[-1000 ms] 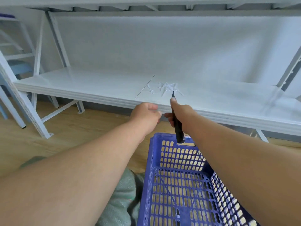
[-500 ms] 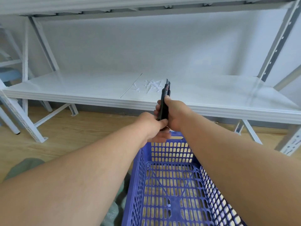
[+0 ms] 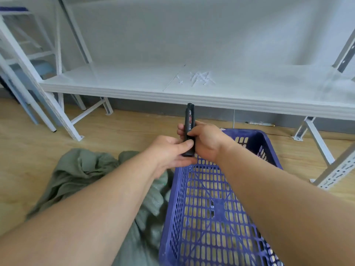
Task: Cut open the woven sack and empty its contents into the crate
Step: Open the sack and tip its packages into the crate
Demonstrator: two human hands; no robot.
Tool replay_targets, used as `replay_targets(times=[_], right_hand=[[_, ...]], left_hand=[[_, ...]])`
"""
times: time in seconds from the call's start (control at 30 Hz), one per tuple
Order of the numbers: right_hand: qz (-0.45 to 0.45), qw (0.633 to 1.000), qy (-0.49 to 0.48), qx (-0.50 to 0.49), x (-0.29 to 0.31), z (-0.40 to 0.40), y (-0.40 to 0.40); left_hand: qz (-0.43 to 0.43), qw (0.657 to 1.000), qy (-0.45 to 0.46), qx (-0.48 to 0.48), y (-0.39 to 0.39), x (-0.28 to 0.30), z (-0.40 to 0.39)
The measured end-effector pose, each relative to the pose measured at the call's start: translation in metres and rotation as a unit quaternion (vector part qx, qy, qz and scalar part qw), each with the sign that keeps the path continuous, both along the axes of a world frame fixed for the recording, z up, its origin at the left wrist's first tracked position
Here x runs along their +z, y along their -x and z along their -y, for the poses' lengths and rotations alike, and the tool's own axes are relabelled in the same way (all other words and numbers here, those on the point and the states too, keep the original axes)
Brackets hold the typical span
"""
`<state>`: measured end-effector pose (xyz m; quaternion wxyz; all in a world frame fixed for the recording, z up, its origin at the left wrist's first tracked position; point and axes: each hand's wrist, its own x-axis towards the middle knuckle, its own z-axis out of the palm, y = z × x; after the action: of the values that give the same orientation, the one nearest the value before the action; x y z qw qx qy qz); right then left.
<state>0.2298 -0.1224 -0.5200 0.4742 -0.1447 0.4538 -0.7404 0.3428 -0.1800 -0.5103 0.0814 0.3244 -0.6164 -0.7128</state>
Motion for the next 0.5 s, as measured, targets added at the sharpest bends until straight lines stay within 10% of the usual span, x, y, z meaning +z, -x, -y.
replay_targets(times=[0.17, 0.33, 0.5], right_hand=[[-0.052, 0.997, -0.05, 0.012, -0.008, -0.004, -0.043], [0.034, 0.988, -0.134, -0.073, -0.037, -0.016, -0.066], [-0.105, 0.935, -0.323, -0.099, -0.068, -0.01, -0.102]], left_hand=[[0.0, 0.999, -0.029, 0.035, -0.036, -0.012, -0.009], [0.051, 0.989, 0.131, 0.039, -0.082, -0.04, -0.007], [0.053, 0.92, 0.268, 0.282, -0.129, -0.046, 0.051]])
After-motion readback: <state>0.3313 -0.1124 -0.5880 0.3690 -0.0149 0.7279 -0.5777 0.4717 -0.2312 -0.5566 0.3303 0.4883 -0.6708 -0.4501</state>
